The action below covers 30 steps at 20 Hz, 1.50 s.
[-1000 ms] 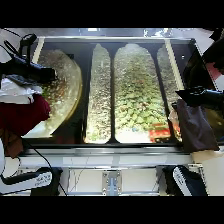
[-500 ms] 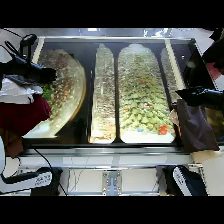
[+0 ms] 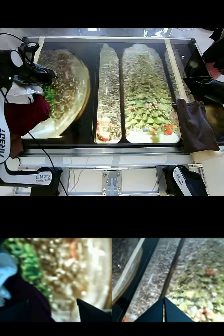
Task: Fold the shirts.
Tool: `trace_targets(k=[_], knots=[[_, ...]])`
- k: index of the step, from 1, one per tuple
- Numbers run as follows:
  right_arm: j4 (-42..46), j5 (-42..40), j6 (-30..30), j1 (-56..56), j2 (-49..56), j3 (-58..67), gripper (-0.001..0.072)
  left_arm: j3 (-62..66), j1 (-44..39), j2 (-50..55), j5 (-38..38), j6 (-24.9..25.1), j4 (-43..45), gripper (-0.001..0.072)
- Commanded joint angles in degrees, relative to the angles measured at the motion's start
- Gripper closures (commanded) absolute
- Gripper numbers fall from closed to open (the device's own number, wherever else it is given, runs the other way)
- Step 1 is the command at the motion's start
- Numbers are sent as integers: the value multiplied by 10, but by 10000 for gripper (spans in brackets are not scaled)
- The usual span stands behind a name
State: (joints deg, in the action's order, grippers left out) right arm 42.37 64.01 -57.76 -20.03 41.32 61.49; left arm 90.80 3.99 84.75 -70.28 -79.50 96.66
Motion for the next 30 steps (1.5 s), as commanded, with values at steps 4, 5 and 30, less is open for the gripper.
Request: trace_targets(k=[4,5,30], knots=[[-3,-16,-3,1,0,1,406,0,111,76,77,-214,186,4],[-3,-16,-3,1,0,1,301,0,137,85,78,-260,182,4],[-110,-89,-18,1,0,1,407,0,282,52,128,-203,-410,691]])
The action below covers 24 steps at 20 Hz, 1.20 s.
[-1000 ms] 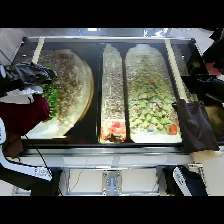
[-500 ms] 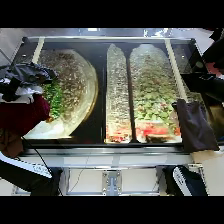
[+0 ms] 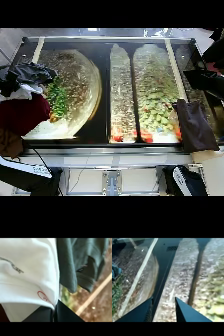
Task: Fold the shirts.
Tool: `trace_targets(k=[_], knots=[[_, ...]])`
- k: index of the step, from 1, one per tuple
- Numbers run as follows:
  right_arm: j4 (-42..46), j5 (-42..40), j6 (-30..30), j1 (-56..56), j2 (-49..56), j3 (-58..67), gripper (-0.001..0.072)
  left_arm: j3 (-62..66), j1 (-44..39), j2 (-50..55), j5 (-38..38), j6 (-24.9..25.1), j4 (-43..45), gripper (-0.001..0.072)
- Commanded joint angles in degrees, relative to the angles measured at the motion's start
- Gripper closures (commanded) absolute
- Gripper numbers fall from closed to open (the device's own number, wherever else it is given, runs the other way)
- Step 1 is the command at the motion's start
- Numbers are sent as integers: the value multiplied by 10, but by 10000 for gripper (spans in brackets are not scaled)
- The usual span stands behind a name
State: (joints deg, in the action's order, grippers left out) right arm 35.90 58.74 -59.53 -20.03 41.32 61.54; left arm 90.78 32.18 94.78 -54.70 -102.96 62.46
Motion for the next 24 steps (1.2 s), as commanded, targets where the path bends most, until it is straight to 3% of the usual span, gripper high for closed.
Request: trace_targets(k=[1,3,5,8,12,14,18,19,20,21,24], knots=[[-53,-39,0,1,0,7,408,0,0,-76,-28,34,-100,691],[-52,-27,0,1,0,31,407,0,-7,-143,-29,50,-166,692],[-51,-2,0,0,0,66,408,0,-22,-204,-43,97,-221,691],[-45,59,0,0,0,129,408,0,-78,-274,-84,109,-233,691],[-9,128,0,0,0,210,408,0,-221,-306,-129,121,-230,691],[-5,144,0,0,0,228,408,0,-316,-295,-146,148,-209,690],[31,160,0,0,0,229,408,0,-485,-250,-176,149,-200,678],[46,163,0,0,0,229,408,0,-518,-236,-176,159,-200,648],[58,168,0,0,0,229,408,0,-549,-220,-175,186,-199,386],[70,173,0,0,0,229,408,0,-571,-204,-172,215,-190,24],[107,197,0,0,0,228,408,0,-588,-164,-123,237,-84,0]])
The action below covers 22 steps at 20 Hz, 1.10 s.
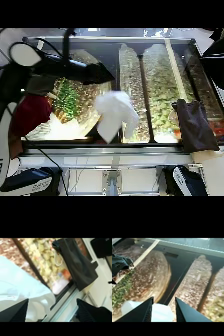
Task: Fold the shirts.
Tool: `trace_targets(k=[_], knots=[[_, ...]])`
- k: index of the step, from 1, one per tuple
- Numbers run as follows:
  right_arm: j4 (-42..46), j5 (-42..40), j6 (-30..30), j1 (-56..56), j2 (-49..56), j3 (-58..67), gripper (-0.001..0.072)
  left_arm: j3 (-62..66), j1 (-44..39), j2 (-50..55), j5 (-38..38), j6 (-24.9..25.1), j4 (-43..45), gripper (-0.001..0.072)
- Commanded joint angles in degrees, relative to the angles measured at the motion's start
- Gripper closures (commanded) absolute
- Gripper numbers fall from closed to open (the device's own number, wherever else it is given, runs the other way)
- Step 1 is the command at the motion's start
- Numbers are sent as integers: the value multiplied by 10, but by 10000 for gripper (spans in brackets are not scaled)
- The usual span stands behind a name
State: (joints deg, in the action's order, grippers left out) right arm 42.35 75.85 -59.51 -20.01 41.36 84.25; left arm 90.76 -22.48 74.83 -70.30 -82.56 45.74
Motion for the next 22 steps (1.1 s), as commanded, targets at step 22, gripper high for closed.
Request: trace_targets(k=[22], knots=[[179,-148,-84,0,8,-462,391,-133,-114,146,43,-119,60,5]])
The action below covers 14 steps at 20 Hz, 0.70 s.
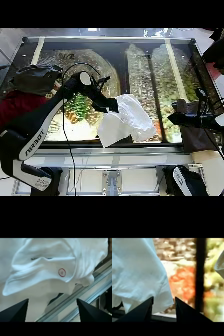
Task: Fold the shirts.
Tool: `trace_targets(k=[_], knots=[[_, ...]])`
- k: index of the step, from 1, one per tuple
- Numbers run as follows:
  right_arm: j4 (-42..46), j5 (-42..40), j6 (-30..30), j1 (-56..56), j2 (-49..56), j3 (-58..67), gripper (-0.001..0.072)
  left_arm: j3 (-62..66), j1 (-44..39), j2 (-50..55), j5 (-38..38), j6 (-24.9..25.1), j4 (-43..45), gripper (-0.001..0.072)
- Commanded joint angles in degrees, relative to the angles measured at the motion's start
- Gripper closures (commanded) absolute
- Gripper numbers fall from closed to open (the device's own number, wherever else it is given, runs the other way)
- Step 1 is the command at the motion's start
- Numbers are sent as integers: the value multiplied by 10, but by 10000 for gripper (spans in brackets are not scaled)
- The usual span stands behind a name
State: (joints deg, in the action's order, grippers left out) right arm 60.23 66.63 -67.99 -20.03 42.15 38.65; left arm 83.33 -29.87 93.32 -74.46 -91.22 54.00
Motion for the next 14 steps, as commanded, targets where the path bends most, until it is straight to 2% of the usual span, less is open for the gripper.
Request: trace_targets(k=[1,5,7,11,14], knots=[[0,-66,1,1,0,-6,369,-93,-73,-52,148,-65,-23,5],[0,-73,1,1,0,-6,366,-128,-186,-37,364,-144,-22,5],[0,-73,1,1,0,-6,366,-128,-209,-20,428,-190,-22,6],[2,-73,3,1,0,-6,366,-128,-197,-5,354,-198,-21,6],[2,-73,17,1,0,-6,366,-128,-174,-36,309,-198,10,6]])
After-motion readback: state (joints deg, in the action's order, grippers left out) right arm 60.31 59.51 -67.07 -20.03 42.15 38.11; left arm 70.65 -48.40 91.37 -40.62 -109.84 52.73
